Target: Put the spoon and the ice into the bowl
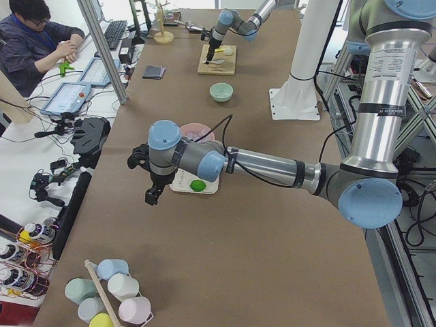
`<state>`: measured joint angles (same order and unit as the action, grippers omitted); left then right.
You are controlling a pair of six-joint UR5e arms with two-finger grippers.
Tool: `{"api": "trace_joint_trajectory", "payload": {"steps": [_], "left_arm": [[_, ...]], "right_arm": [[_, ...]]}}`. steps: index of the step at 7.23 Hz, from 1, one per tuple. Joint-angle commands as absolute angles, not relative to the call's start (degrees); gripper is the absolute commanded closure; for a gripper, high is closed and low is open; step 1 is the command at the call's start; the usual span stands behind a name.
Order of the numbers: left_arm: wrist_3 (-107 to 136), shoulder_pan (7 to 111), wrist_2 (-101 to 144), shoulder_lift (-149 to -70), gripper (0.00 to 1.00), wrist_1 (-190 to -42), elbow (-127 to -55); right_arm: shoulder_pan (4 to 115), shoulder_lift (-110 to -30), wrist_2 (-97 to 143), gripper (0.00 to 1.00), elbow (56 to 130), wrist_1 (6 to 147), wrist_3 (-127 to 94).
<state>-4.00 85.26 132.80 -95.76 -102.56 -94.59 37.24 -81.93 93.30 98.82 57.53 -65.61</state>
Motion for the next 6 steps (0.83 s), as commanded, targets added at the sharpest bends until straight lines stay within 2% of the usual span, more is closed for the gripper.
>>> {"api": "trace_joint_trajectory", "payload": {"steps": [1,2,3,4,6], "left_arm": [[-3.96,85.25,132.8,-95.8,0.02,-102.57,-94.57],[-3.87,85.25,132.8,-95.8,0.02,-102.57,-94.57],[-3.78,85.25,132.8,-95.8,0.02,-102.57,-94.57],[-3.61,85.25,132.8,-95.8,0.02,-102.57,-94.48],[-3.52,85.17,132.8,-95.8,0.02,-102.57,-94.48]], "right_arm": [[36.13,-82.26,91.94,0.79,98.79,57.57,-66.01],[35.95,-82.7,91.32,0.79,98.96,57.57,-66.01],[35.86,-82.62,91.23,0.96,99.05,57.57,-66.01],[35.86,-82.36,91.32,1.0,99.75,57.57,-66.01],[35.6,-81.65,91.58,1.0,101.85,58.36,-67.57]]}}
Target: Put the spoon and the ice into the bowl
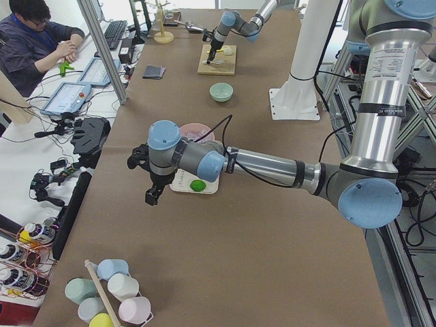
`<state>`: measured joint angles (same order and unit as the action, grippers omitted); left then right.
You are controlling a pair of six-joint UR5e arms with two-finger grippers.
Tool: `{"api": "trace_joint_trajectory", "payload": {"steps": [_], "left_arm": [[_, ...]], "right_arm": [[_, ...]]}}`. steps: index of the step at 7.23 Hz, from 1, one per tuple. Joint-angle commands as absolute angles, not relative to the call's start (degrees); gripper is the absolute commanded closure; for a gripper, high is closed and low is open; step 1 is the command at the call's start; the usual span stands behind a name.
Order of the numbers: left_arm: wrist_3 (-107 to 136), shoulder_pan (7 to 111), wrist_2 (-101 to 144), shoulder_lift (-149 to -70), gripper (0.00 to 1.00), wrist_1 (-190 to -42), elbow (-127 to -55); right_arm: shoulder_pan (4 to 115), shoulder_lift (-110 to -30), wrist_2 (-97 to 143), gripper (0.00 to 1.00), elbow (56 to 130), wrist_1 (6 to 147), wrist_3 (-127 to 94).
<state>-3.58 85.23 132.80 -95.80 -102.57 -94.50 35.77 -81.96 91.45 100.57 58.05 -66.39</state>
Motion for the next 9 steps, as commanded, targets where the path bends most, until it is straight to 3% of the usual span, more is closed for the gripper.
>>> {"api": "trace_joint_trajectory", "payload": {"steps": [1,6,9], "left_arm": [[-3.52,85.25,132.8,-95.89,0.02,-102.66,-94.48],[-3.43,85.17,132.8,-95.89,0.02,-102.66,-94.48],[-3.43,85.08,132.71,-95.98,0.02,-102.66,-94.22]], "right_arm": [[35.33,-80.17,91.58,1.0,101.52,59.14,-71.5],[27.62,-59.3,82.81,1.0,103.97,93.52,-103.91],[20.67,-51.43,75.87,1.0,102.75,104.14,-116.77]]}}
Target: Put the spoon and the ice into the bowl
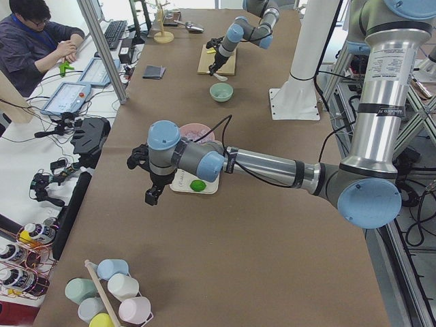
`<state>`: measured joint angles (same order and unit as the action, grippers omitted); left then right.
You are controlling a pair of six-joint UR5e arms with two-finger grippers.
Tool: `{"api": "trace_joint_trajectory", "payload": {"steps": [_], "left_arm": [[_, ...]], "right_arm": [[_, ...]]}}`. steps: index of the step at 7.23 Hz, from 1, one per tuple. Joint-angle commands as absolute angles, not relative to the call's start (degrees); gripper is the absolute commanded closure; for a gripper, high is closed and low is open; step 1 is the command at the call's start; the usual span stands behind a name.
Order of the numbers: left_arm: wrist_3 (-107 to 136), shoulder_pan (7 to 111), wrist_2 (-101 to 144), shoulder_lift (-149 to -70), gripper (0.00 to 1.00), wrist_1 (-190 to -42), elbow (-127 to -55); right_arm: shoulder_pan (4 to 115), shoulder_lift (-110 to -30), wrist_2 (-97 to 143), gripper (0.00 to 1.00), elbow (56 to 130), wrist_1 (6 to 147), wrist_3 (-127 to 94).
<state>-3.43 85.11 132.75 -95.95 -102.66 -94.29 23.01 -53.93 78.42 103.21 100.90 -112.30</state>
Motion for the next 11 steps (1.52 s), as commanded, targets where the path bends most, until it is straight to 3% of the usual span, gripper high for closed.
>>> {"api": "trace_joint_trajectory", "payload": {"steps": [1,5,7,8,9,11], "left_arm": [[-3.43,85.08,132.8,-95.98,0.02,-102.66,-94.22],[-3.43,85.08,132.8,-95.89,0.02,-102.48,-94.13],[-3.52,85.08,132.8,-95.89,0.02,-102.48,-93.43],[-3.52,85.08,132.8,-95.98,0.02,-102.48,-93.34],[-3.52,85.08,132.89,-95.98,0.02,-102.48,-93.34],[-3.34,85.08,132.8,-95.98,0.02,-101.96,-93.51]], "right_arm": [[20.22,-51.07,74.46,1.0,101.7,104.15,-116.98],[19.69,-47.91,72.16,1.0,96.52,103.97,-118.74],[18.38,-47.99,67.79,0.56,96.42,104.15,-118.74],[18.28,-48.25,66.98,0.25,96.42,104.24,-118.48],[18.28,-48.08,66.89,0.0,96.5,104.93,-117.87],[19.94,-48.16,67.41,0.0,98.25,104.85,-112.01]]}}
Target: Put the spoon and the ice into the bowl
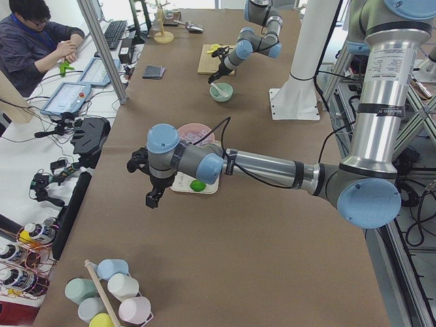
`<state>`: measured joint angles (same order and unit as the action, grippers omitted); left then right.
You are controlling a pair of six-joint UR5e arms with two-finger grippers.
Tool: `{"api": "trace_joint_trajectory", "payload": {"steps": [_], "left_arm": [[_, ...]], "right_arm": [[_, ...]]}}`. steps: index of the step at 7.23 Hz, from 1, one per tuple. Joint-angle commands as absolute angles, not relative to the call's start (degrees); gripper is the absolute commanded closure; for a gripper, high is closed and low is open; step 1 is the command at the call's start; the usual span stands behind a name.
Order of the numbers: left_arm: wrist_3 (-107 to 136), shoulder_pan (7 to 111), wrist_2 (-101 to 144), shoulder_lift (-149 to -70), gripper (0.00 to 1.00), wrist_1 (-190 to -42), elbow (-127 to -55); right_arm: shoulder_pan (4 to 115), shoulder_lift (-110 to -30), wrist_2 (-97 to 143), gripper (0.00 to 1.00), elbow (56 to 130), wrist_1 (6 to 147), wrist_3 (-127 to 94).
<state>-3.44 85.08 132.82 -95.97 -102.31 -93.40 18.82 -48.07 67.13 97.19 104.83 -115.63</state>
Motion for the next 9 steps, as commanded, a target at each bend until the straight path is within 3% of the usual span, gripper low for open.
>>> {"api": "trace_joint_trajectory", "payload": {"steps": [1,4,6,7,9], "left_arm": [[-3.43,85.17,132.8,-95.8,0.02,-101.87,-93.69],[-0.45,85.25,130.7,-94.57,0.02,-101.26,-91.17],[0.17,86.21,130.95,-88.26,0.02,-104.67,-91.23],[1.22,88.31,131.04,-88.07,0.02,-100.5,-91.49],[0.71,89.91,131.14,-95.4,0.02,-75.35,-96.3]], "right_arm": [[22.39,-48.6,69.5,0.0,100.44,104.85,-106.75],[30.82,-52.73,80.56,0.0,106.86,103.98,-92.42],[37.67,-54.57,89.43,0.0,108.98,103.97,-79.96],[40.75,-56.49,92.87,0.0,109.59,103.97,-74.32],[48.39,-61.06,102.16,0.0,111.26,103.97,-59.84]]}}
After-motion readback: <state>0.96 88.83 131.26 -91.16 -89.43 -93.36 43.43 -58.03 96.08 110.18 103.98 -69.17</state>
